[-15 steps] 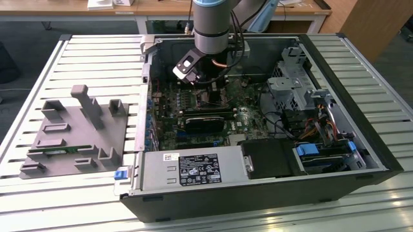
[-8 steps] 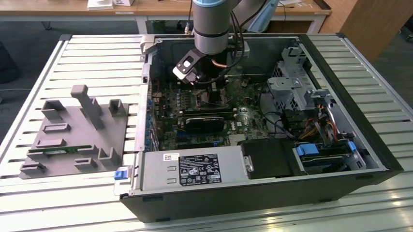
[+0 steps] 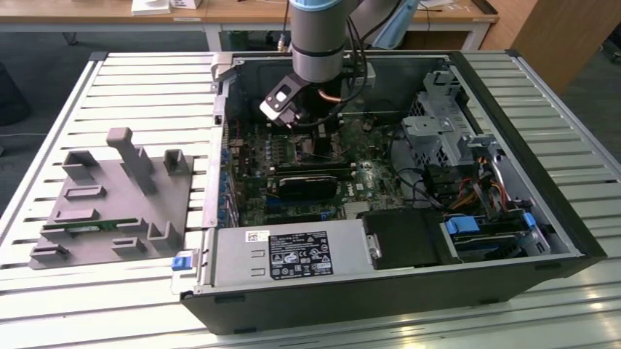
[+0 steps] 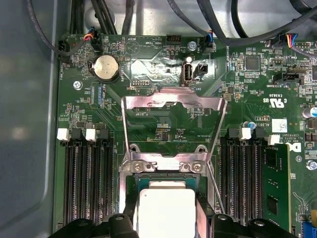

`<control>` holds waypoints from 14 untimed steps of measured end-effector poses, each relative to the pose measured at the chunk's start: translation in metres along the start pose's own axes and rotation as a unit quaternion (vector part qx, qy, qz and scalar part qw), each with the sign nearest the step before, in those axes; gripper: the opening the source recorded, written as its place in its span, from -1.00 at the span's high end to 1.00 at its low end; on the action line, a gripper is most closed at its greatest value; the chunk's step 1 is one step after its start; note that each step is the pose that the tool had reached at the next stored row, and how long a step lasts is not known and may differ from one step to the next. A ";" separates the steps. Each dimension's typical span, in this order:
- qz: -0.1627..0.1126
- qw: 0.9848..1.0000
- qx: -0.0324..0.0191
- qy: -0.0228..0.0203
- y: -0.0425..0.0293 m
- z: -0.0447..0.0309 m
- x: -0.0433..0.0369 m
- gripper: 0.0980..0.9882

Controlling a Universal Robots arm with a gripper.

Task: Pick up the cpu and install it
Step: 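Place the cpu into insertion slot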

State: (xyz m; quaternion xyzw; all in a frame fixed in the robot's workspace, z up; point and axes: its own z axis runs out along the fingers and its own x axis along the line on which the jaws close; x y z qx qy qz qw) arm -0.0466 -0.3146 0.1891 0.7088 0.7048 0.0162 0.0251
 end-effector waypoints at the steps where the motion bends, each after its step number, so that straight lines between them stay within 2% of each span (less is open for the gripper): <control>1: 0.000 1.000 0.000 0.000 0.0000 0.0001 0.0000 -0.02; 2: 0.000 1.000 0.000 0.000 0.0000 0.0001 0.0000 -0.02; 3: 0.000 1.000 0.000 0.000 0.0000 0.0000 0.0000 -0.15; 10: 0.000 1.000 0.000 0.000 0.0001 -0.0011 -0.0001 -0.15; 14: 0.000 1.000 0.001 0.000 0.0003 -0.0051 -0.0002 -0.15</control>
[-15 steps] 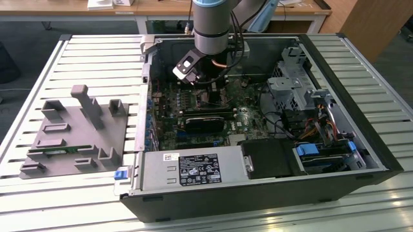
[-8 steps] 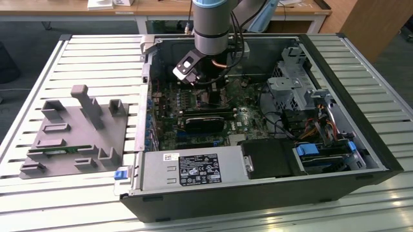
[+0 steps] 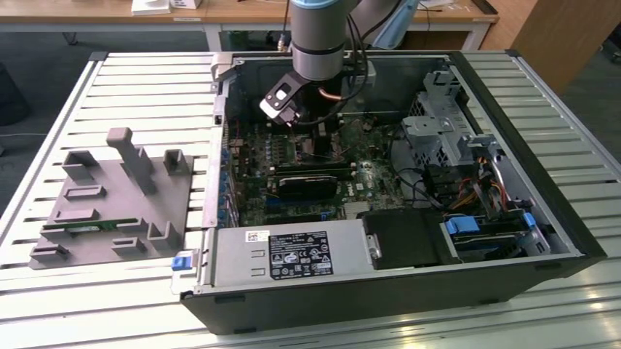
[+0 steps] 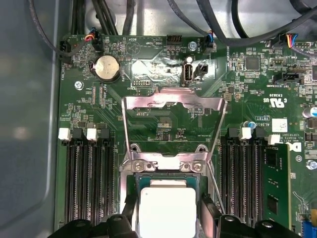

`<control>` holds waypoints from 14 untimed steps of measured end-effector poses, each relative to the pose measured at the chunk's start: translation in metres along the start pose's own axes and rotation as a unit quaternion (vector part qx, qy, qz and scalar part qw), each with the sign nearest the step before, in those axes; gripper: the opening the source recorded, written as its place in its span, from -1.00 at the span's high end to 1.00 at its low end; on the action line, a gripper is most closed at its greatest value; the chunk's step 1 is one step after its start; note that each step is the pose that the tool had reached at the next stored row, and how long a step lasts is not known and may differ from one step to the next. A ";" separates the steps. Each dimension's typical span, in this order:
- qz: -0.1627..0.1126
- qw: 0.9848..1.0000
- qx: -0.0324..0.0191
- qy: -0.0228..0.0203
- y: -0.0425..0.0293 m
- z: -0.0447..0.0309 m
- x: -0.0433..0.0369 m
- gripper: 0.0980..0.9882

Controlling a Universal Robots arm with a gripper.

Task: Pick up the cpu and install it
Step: 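Place the cpu into insertion slot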

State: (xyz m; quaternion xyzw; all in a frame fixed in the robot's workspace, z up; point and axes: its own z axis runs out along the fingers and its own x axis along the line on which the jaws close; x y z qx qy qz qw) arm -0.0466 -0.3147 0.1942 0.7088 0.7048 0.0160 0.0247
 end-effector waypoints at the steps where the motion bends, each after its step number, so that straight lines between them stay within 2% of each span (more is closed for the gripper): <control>1: 0.000 1.000 0.000 0.000 0.0001 -0.0014 0.0000 -0.15; 8: 0.000 1.000 0.001 0.000 0.0008 -0.0141 -0.0001 -0.12; 10: 0.000 1.000 0.002 0.000 0.0010 -0.0177 0.0000 0.15; 11: 0.000 1.000 0.003 0.000 0.0011 -0.0191 0.0000 0.15; 13: 0.000 1.000 0.003 0.000 0.0012 -0.0213 0.0000 0.42; 14: 0.000 1.000 0.004 0.000 0.0013 -0.0226 0.0001 0.42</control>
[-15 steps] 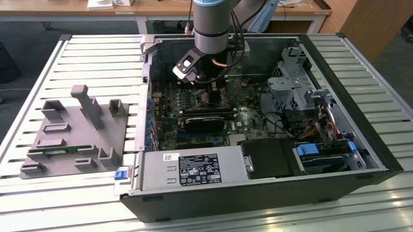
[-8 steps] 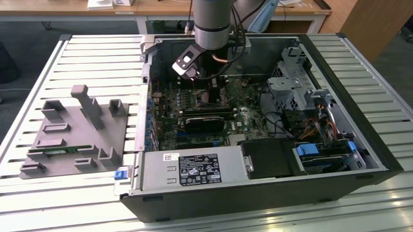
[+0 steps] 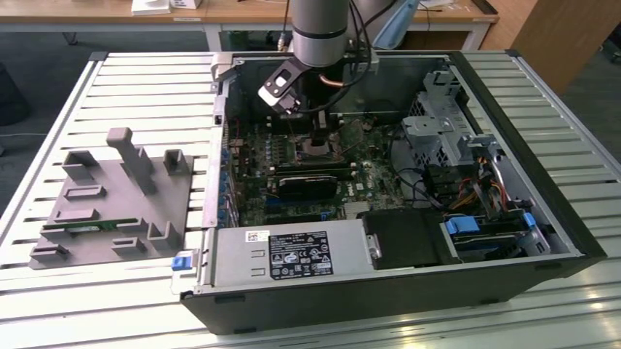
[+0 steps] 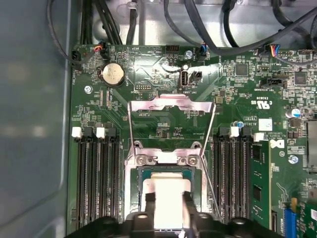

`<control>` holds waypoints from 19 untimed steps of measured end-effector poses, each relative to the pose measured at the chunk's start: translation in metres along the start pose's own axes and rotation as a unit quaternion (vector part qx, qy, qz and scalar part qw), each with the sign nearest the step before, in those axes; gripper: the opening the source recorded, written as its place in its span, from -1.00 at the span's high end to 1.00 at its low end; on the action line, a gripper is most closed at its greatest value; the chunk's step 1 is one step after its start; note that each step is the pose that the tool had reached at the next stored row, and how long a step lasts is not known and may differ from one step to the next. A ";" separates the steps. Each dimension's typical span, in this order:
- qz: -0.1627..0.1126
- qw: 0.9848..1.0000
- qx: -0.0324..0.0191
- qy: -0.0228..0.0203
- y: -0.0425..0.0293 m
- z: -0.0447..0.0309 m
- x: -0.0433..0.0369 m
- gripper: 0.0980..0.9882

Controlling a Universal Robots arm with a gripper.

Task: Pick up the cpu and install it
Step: 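Place the cpu into insertion slot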

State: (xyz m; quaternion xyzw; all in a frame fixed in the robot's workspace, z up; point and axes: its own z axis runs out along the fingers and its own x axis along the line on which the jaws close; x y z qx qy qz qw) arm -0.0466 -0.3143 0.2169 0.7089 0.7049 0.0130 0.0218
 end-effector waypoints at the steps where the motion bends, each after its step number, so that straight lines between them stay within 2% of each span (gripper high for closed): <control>1: 0.000 1.000 0.001 0.000 0.0001 -0.0012 0.0000 0.55; 2: 0.000 1.000 0.001 0.000 0.0002 -0.0025 0.0000 0.55; 4: 0.000 1.000 0.003 0.000 0.0003 -0.0053 0.0000 0.81; 5: 0.000 1.000 0.003 0.000 0.0003 -0.0067 0.0000 0.81; 6: 0.000 1.000 0.003 0.000 0.0004 -0.0080 -0.0001 0.95; 7: 0.000 1.000 0.004 0.000 0.0004 -0.0092 -0.0001 0.98; 19: 0.000 1.000 0.006 0.000 0.0009 -0.0165 -0.0002 0.98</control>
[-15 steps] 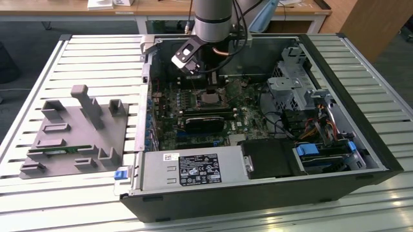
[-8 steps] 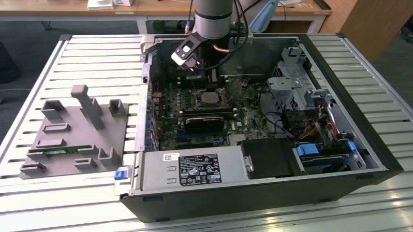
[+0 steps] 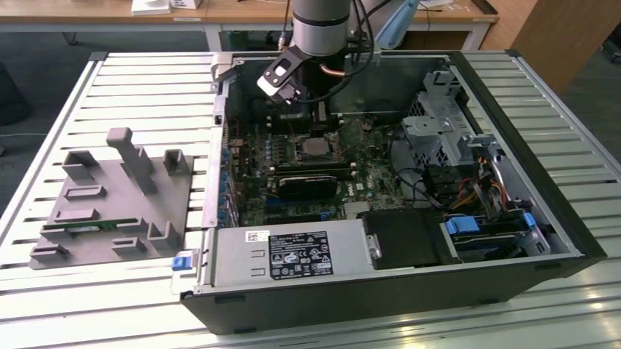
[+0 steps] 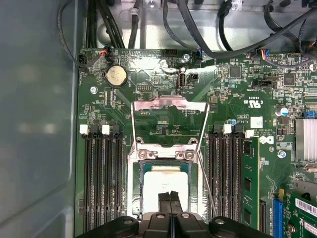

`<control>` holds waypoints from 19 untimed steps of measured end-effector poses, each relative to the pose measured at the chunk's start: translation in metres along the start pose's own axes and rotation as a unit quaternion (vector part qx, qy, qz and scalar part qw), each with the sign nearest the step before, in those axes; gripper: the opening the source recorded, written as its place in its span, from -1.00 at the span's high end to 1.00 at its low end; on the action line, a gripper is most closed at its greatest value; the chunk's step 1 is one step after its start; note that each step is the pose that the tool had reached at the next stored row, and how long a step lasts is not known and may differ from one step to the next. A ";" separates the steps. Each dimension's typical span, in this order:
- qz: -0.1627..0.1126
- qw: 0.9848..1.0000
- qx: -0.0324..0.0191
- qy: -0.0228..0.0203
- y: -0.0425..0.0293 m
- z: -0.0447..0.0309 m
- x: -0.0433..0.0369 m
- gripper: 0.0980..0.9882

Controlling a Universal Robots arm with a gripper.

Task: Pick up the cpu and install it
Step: 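Place the cpu into insertion slot, then close the cpu cover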

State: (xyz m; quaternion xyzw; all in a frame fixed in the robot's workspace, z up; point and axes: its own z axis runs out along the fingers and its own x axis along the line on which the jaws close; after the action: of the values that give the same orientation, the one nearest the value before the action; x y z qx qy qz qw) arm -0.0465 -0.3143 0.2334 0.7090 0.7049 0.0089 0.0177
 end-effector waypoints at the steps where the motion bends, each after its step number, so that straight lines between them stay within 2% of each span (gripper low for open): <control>1: 0.000 1.000 0.000 0.000 0.0000 -0.0006 0.0000 0.98; 6: 0.000 1.000 0.000 0.000 0.0002 -0.0052 -0.0001 0.98; 9: 0.000 1.000 0.000 0.000 0.0005 -0.0122 -0.0002 0.98; 13: 0.000 1.000 0.000 0.000 0.0010 -0.0247 -0.0002 0.98; 19: 0.000 1.000 0.000 0.000 0.0019 -0.0504 -0.0005 0.98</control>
State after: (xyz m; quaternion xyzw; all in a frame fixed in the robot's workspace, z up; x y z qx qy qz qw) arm -0.0465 -0.3142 0.2838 0.7092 0.7048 0.0086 0.0177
